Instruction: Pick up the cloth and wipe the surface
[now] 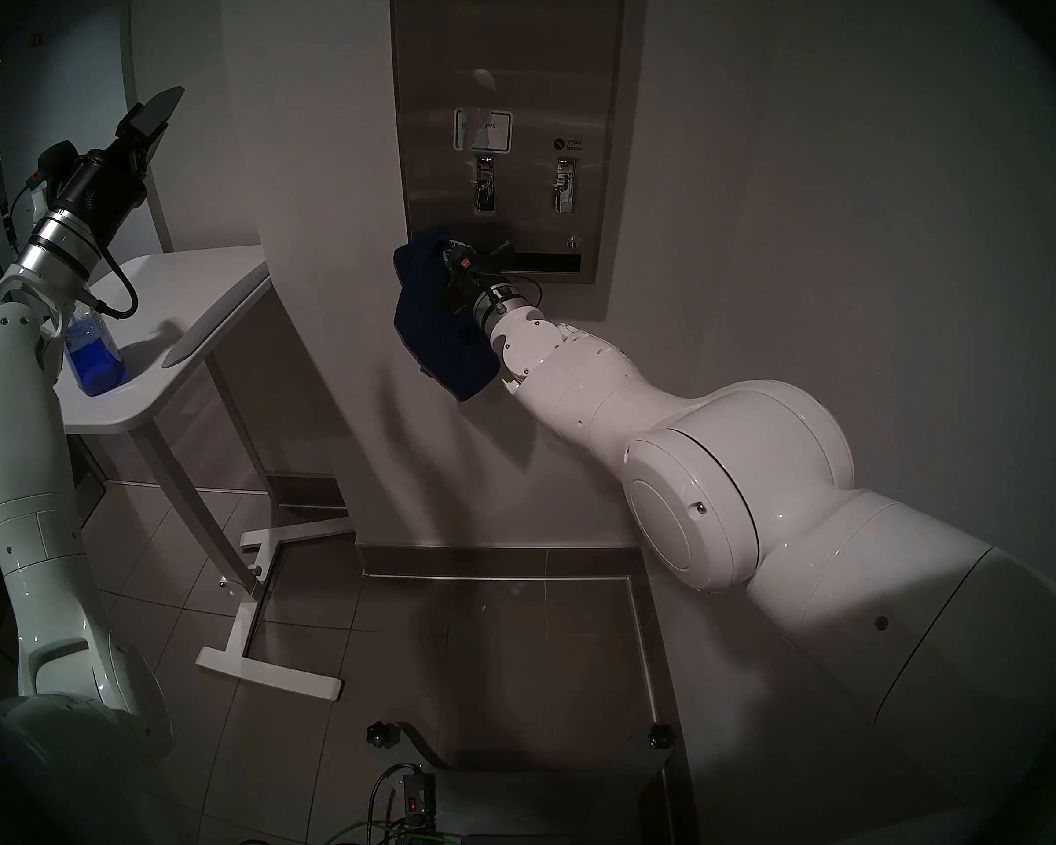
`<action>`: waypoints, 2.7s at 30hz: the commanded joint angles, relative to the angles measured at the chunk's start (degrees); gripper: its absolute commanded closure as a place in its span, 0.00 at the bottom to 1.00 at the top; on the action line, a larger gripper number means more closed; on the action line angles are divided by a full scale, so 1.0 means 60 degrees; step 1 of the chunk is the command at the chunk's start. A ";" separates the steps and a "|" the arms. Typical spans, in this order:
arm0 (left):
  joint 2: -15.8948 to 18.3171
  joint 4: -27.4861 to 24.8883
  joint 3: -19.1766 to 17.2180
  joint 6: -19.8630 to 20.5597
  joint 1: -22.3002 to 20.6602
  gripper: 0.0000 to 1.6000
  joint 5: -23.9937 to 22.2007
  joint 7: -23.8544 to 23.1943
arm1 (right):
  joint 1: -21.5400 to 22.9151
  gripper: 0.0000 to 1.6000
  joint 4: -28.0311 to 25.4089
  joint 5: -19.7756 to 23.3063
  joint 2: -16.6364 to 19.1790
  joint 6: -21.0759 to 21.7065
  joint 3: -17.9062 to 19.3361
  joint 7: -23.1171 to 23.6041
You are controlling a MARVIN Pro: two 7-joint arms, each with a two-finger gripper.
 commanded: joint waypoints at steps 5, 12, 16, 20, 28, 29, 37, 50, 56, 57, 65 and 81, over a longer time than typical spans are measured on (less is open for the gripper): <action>0.0205 -0.0227 0.0487 -0.0094 -0.0481 0.00 0.0184 0.0092 | 0.0683 1.00 -0.0566 0.0148 -0.0288 -0.0019 0.0201 -0.0166; 0.0382 -0.0042 0.0977 -0.0259 -0.0888 0.00 0.0545 0.0360 | 0.0850 1.00 -0.0709 0.0335 -0.0294 -0.0144 0.0410 -0.0148; 0.0413 0.0041 0.1251 -0.0313 -0.1144 0.00 0.0759 0.0585 | 0.1129 1.00 -0.0881 0.0451 -0.0123 -0.0294 0.0548 -0.0126; 0.0407 0.0021 0.1339 -0.0327 -0.1165 0.00 0.0837 0.0655 | 0.1349 1.00 -0.0975 0.0511 -0.0002 -0.0322 0.0624 -0.0105; 0.0378 -0.0051 0.1462 -0.0321 -0.1158 0.00 0.0962 0.0825 | 0.1624 1.00 -0.1600 0.0613 0.0315 -0.0402 0.0822 -0.0087; 0.0375 -0.0057 0.1469 -0.0320 -0.1157 0.00 0.0979 0.0843 | 0.1714 1.00 -0.1626 0.0624 0.0345 -0.0399 0.0846 -0.0074; 0.0356 -0.0098 0.1452 -0.0303 -0.1130 0.00 0.1018 0.0963 | 0.2160 1.00 -0.2040 0.0711 0.0614 -0.0374 0.1058 -0.0054; 0.0335 -0.0138 0.1399 -0.0295 -0.1102 0.00 0.0944 0.0946 | 0.2497 1.00 -0.2569 0.0847 0.1103 -0.0322 0.1416 -0.0122; 0.0336 -0.0183 0.1345 -0.0293 -0.1113 0.00 0.0889 0.0918 | 0.2940 1.00 -0.2227 0.0942 0.1499 -0.0245 0.1631 -0.0149; 0.0335 -0.0188 0.1329 -0.0294 -0.1131 0.00 0.0866 0.0912 | 0.2916 1.00 -0.2133 0.0956 0.1597 -0.0251 0.1669 -0.0154; 0.0312 -0.0177 0.1328 -0.0295 -0.1237 0.00 0.0762 0.0891 | 0.2664 1.00 -0.1740 0.0847 0.1856 -0.0493 0.1611 -0.0181; 0.0264 -0.0156 0.1407 -0.0298 -0.1325 0.00 0.0654 0.0914 | 0.2205 1.00 -0.0971 0.0470 0.1936 -0.1371 0.1444 -0.0305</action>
